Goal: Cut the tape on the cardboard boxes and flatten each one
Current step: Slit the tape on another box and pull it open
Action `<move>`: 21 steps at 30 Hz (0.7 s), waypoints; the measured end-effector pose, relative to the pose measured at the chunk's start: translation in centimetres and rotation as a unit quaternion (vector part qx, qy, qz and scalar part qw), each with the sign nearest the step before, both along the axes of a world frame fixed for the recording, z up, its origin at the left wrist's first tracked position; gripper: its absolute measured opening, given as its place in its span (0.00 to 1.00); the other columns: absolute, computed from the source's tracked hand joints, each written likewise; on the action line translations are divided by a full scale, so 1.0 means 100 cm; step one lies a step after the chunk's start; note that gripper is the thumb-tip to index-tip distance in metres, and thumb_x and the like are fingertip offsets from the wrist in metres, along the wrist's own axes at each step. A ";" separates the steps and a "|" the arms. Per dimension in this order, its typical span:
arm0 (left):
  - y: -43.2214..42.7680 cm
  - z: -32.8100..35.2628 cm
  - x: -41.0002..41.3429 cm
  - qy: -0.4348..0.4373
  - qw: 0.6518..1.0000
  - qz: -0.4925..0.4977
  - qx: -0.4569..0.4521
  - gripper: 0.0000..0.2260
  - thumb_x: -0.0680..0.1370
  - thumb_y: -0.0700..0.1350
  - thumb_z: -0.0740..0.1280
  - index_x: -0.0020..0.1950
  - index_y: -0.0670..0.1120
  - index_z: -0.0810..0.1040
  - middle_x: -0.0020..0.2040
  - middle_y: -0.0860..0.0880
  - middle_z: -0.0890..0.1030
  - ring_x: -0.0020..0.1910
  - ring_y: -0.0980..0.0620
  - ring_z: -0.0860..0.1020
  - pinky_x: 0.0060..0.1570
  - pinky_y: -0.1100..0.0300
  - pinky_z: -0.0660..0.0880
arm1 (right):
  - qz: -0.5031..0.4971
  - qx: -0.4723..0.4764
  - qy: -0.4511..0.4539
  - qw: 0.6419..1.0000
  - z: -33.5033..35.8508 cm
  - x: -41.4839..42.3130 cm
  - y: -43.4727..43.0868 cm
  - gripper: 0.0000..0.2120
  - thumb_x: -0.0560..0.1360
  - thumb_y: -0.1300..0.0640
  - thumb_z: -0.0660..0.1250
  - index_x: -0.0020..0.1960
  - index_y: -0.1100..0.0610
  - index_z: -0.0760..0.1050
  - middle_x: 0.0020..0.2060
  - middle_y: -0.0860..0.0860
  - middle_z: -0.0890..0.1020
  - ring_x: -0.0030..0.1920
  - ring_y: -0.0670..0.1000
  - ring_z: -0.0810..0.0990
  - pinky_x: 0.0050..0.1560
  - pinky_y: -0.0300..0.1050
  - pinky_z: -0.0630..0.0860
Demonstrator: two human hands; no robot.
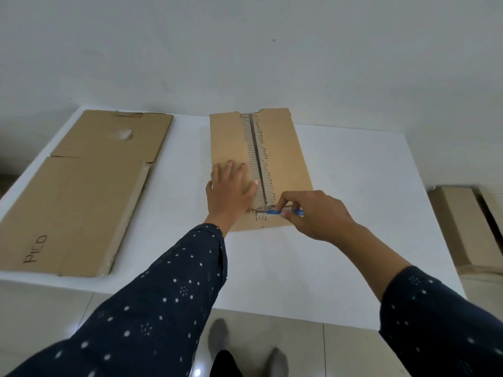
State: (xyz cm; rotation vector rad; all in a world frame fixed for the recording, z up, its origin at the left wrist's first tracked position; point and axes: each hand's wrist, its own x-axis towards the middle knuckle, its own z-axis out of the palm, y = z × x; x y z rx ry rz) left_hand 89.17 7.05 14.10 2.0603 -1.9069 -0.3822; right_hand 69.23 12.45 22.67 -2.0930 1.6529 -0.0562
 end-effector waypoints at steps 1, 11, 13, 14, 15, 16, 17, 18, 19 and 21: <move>-0.001 -0.002 0.002 0.008 1.000 -0.002 -0.004 0.25 0.82 0.61 0.57 0.77 0.55 0.64 0.80 0.52 0.59 0.79 0.44 0.51 0.73 0.42 0.61 | 0.000 -0.001 0.004 1.000 -0.002 0.001 0.000 0.03 0.79 0.45 0.63 0.52 0.38 0.75 0.48 0.40 0.80 0.44 0.46 0.77 0.43 0.44 0.77; -0.001 -0.008 0.003 0.021 1.000 -0.004 -0.021 0.22 0.82 0.57 0.57 0.76 0.55 0.65 0.79 0.52 0.61 0.79 0.44 0.52 0.71 0.42 0.66 | 0.017 -0.035 0.042 0.998 -0.004 0.009 -0.003 0.05 0.80 0.48 0.61 0.53 0.40 0.76 0.51 0.41 0.81 0.46 0.48 0.78 0.42 0.44 0.75; 0.000 -0.008 0.002 0.016 1.000 -0.001 -0.027 0.22 0.82 0.57 0.57 0.76 0.55 0.66 0.79 0.51 0.62 0.78 0.44 0.52 0.70 0.42 0.66 | 0.018 -0.043 0.056 0.997 -0.005 0.013 -0.002 0.06 0.80 0.49 0.61 0.53 0.41 0.76 0.52 0.42 0.81 0.46 0.49 0.78 0.41 0.44 0.73; 0.000 -0.008 0.001 0.011 1.000 -0.001 -0.029 0.22 0.82 0.57 0.57 0.76 0.55 0.66 0.79 0.51 0.62 0.78 0.44 0.53 0.70 0.42 0.66 | 0.017 -0.049 0.065 0.997 -0.005 0.014 -0.001 0.06 0.80 0.49 0.60 0.53 0.41 0.76 0.52 0.43 0.81 0.45 0.50 0.78 0.39 0.44 0.72; 0.000 -0.008 0.000 0.007 1.000 -0.002 -0.031 0.22 0.82 0.57 0.57 0.76 0.55 0.66 0.78 0.51 0.62 0.78 0.43 0.53 0.71 0.42 0.66 | 0.015 -0.055 0.073 0.996 -0.004 0.014 -0.001 0.06 0.81 0.50 0.60 0.53 0.41 0.76 0.52 0.43 0.81 0.45 0.50 0.78 0.39 0.44 0.70; 0.000 -0.008 0.000 0.006 1.000 -0.002 -0.030 0.22 0.82 0.57 0.57 0.76 0.55 0.66 0.78 0.51 0.62 0.78 0.43 0.52 0.71 0.42 0.66 | 0.010 -0.059 0.081 0.995 -0.002 0.013 -0.002 0.06 0.81 0.50 0.60 0.53 0.42 0.76 0.52 0.43 0.81 0.45 0.50 0.78 0.38 0.43 0.69; 0.001 -0.008 0.000 0.007 1.000 -0.001 -0.028 0.22 0.82 0.57 0.57 0.76 0.55 0.65 0.79 0.52 0.62 0.78 0.44 0.52 0.71 0.42 0.65 | 0.002 -0.058 0.088 0.994 0.000 0.011 -0.002 0.06 0.81 0.50 0.60 0.53 0.42 0.76 0.52 0.43 0.81 0.45 0.50 0.78 0.38 0.43 0.68; 0.001 -0.009 0.000 0.007 1.000 -0.001 -0.024 0.22 0.82 0.57 0.56 0.77 0.55 0.65 0.79 0.52 0.61 0.79 0.44 0.51 0.72 0.42 0.65 | -0.010 -0.050 0.092 0.994 0.002 0.007 -0.002 0.06 0.81 0.50 0.60 0.52 0.42 0.75 0.51 0.44 0.80 0.45 0.51 0.78 0.38 0.43 0.68; 0.001 -0.009 0.001 0.008 1.000 -0.001 -0.023 0.22 0.82 0.57 0.56 0.77 0.56 0.64 0.79 0.52 0.61 0.79 0.44 0.51 0.72 0.43 0.65 | -0.024 -0.040 0.091 0.995 0.003 0.003 -0.002 0.06 0.81 0.50 0.61 0.52 0.42 0.75 0.50 0.44 0.80 0.44 0.51 0.78 0.36 0.42 0.66; 0.001 -0.008 0.001 0.008 1.000 -0.004 -0.025 0.22 0.82 0.57 0.55 0.77 0.56 0.64 0.79 0.52 0.61 0.79 0.45 0.51 0.72 0.43 0.65 | -0.050 -0.021 0.081 0.995 0.005 -0.007 -0.001 0.05 0.80 0.50 0.61 0.51 0.41 0.76 0.48 0.44 0.80 0.44 0.50 0.78 0.33 0.40 0.65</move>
